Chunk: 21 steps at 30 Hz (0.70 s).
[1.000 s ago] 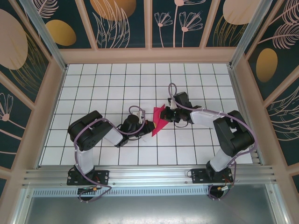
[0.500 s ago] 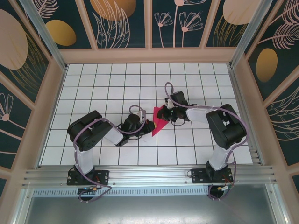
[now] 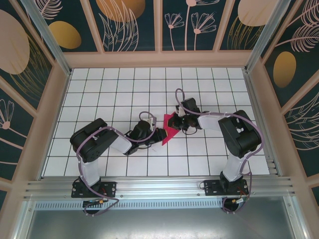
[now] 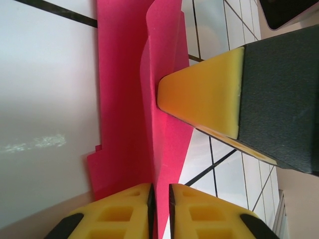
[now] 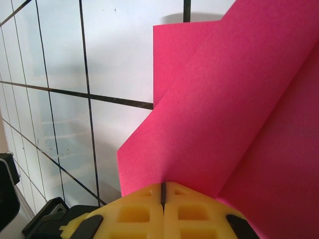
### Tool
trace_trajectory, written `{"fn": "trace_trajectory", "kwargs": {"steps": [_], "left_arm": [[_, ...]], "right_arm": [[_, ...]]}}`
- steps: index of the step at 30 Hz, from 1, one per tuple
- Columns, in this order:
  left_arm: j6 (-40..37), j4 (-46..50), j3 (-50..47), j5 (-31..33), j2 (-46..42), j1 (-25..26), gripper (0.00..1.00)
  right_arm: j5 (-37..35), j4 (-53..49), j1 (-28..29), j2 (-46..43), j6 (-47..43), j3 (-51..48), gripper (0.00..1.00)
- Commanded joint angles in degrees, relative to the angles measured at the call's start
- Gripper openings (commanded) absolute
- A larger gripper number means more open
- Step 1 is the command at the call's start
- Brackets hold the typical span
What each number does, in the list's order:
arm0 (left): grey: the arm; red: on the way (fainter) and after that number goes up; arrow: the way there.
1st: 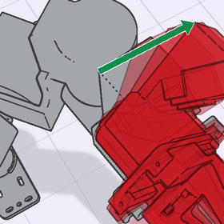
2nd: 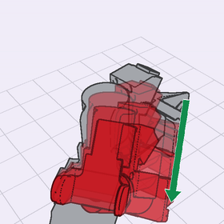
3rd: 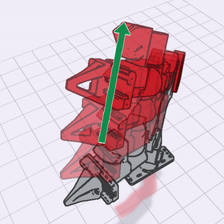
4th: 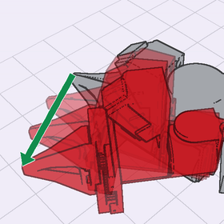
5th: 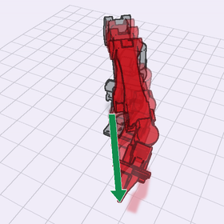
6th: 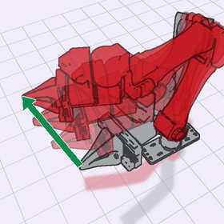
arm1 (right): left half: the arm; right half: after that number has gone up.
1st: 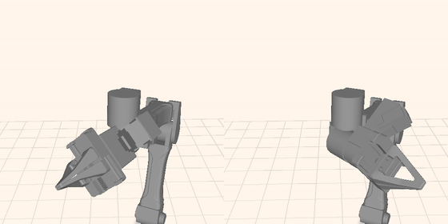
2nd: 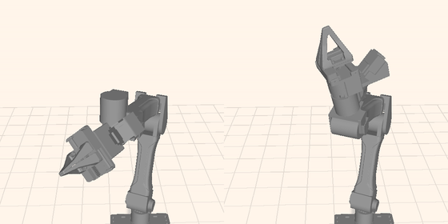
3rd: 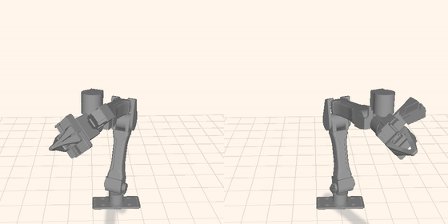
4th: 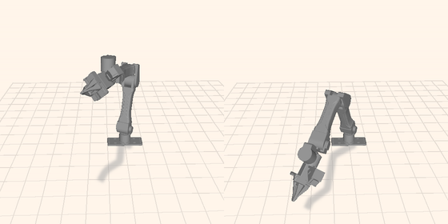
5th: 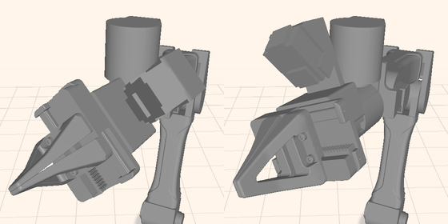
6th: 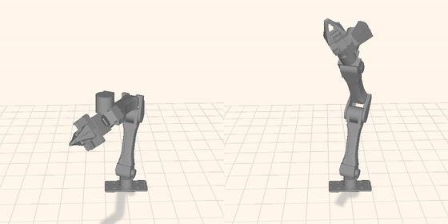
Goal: Fold a paper plane with a square sheet of paper (pick it up from the middle)
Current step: Fourth fold the wing at the center of the table.
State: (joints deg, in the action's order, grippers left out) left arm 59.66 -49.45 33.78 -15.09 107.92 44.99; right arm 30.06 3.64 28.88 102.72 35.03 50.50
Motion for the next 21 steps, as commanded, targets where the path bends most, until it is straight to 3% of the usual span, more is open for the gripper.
{"fn": "trace_trajectory", "kwargs": {"steps": [1,13,21], "left_arm": [[-2.31,6.30,-0.56,2.04,-0.25,-1.38,0.24],[-3.54,7.13,0.56,1.38,-0.09,-2.34,0.20],[-3.89,6.56,0.26,1.10,-0.17,-2.54,0.05]], "right_arm": [[-0.44,-0.18,0.38,0.96,-0.39,1.44,0.06],[-0.80,-0.49,0.44,0.64,-0.48,1.44,0.06],[-1.15,-0.89,0.47,0.62,-0.55,1.45,0.06]]}}
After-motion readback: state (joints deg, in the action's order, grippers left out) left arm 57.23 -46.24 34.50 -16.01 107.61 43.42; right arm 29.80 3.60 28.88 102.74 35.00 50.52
